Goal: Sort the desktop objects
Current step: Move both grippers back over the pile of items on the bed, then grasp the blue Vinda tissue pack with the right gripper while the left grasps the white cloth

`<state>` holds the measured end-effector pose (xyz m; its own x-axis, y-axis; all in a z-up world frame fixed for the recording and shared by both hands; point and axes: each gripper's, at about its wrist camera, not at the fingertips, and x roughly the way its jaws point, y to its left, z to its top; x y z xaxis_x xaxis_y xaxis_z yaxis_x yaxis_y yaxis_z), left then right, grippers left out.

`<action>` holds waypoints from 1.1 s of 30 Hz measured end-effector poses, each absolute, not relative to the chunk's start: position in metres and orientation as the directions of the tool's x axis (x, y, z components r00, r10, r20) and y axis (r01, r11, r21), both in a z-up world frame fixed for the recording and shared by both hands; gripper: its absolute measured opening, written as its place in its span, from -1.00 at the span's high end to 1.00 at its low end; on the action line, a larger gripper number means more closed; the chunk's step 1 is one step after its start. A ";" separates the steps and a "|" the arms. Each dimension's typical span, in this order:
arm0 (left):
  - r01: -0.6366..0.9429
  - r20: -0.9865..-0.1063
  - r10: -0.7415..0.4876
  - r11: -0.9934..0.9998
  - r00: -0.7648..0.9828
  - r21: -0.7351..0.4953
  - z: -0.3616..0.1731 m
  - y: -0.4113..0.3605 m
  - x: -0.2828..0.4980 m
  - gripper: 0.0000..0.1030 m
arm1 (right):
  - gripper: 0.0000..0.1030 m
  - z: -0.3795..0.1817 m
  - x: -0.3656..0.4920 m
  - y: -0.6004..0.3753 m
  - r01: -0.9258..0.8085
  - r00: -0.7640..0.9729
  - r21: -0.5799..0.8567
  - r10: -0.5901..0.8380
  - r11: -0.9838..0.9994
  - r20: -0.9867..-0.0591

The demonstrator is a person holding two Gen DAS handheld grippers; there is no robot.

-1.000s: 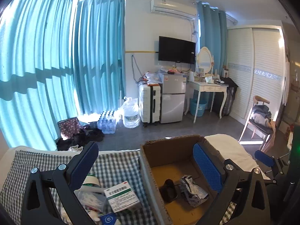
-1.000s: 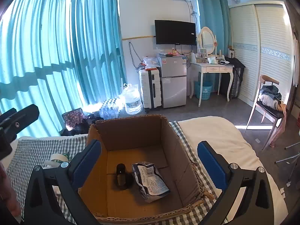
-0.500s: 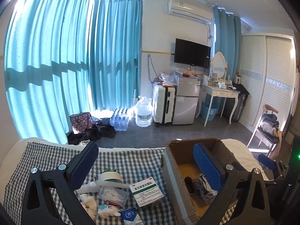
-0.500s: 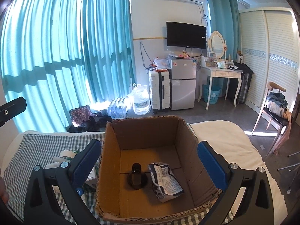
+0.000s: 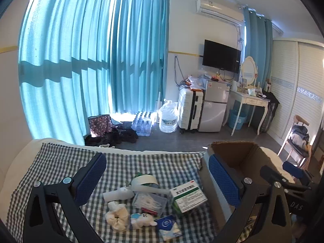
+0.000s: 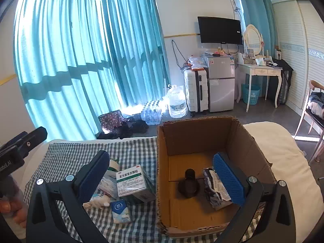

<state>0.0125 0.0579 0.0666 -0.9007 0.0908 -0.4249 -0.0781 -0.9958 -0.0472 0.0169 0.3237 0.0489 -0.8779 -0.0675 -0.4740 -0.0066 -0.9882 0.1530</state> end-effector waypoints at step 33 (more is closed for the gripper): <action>0.051 -0.678 -0.059 -0.998 -0.732 0.031 -0.056 -0.059 -0.038 -1.00 | -1.00 -0.021 -0.001 0.181 0.257 -0.795 -0.068 -0.171 -0.964 -0.582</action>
<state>-0.0377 -0.0586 -0.0559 -0.7325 -0.0586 -0.6783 0.0512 -0.9982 0.0308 -0.0014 0.1807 -0.0209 -0.7952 -0.1713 -0.5816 0.2573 -0.9640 -0.0678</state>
